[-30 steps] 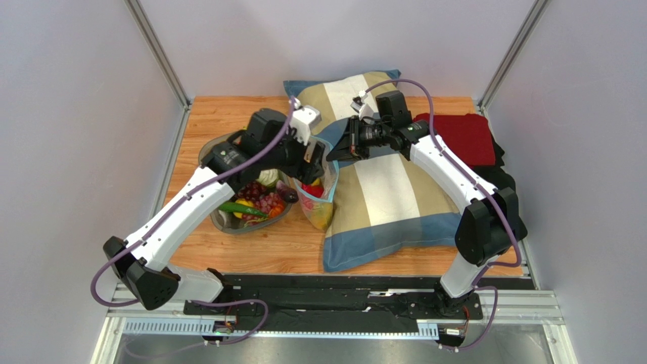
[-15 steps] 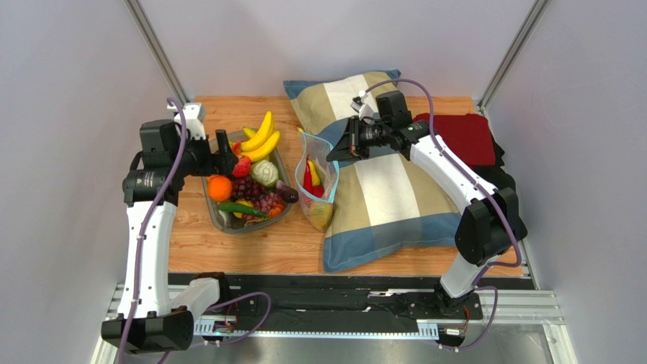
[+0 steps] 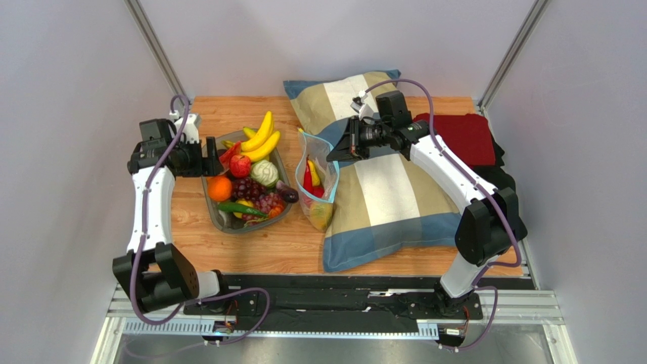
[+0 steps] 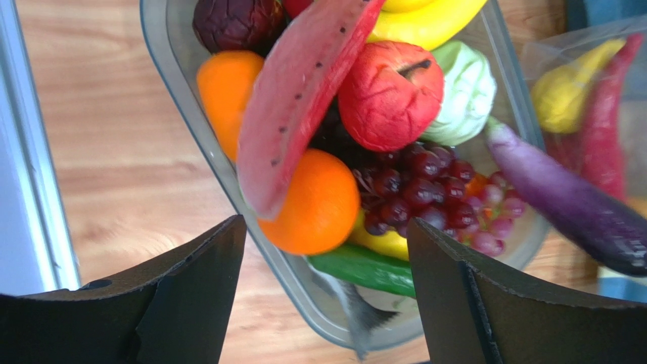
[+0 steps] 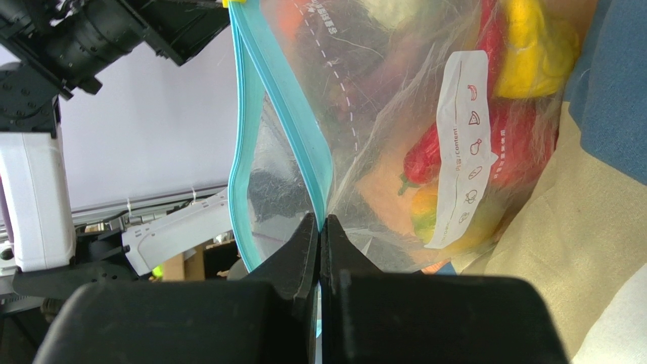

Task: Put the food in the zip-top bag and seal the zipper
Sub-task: Pick up the fake fruit from the bin.

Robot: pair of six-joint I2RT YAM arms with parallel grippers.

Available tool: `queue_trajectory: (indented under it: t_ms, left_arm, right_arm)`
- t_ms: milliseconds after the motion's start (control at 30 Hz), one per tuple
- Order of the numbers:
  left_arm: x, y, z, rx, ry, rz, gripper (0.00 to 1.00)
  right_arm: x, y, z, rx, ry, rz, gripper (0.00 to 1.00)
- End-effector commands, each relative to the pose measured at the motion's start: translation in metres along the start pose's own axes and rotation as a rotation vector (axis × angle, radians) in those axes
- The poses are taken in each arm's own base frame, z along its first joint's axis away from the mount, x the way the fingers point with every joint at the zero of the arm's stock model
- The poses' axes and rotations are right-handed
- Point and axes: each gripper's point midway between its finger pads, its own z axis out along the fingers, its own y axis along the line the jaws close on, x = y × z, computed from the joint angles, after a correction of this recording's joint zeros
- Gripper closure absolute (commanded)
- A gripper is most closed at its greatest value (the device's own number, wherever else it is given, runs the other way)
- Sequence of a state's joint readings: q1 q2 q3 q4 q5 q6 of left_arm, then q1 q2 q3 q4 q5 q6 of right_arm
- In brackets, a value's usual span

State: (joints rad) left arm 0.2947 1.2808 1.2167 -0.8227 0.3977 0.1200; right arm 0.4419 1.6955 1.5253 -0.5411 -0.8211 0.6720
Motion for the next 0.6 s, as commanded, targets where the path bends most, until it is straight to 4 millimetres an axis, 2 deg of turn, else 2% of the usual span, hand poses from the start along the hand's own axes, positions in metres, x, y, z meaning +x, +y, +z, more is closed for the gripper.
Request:
queue_trajectory:
  t_ms: [0, 267, 367, 400, 467, 500, 567]
  left_arm:
    - [-0.026, 0.006, 0.009, 0.046, -0.062, 0.221, 0.17]
    - [-0.02, 0.026, 0.034, 0.027, -0.001, 0.308, 0.22]
    - [-0.018, 0.029, 0.042, 0.035, 0.011, 0.328, 0.32]
    - [-0.017, 0.029, 0.044, 0.039, 0.016, 0.334, 0.39]
    - [-0.02, 0.031, 0.044, 0.035, 0.009, 0.335, 0.48]
    - [-0.022, 0.031, 0.042, 0.032, 0.006, 0.336, 0.57]
    - [-0.024, 0.031, 0.039, 0.023, 0.005, 0.334, 0.67]
  right_arm:
    - [-0.01, 0.018, -0.008, -0.03, -0.028, -0.057, 1.0]
    - [-0.012, 0.016, -0.005, -0.028, -0.02, -0.05, 1.0]
    - [-0.013, 0.017, -0.005, -0.03, -0.022, -0.057, 1.0]
    - [-0.014, 0.017, -0.005, -0.027, -0.023, -0.057, 1.0]
    - [-0.013, 0.017, -0.005, -0.026, -0.022, -0.06, 1.0]
    - [-0.014, 0.016, -0.005, -0.025, -0.023, -0.058, 1.0]
    - [-0.012, 0.015, -0.004, -0.022, -0.019, -0.054, 1.0]
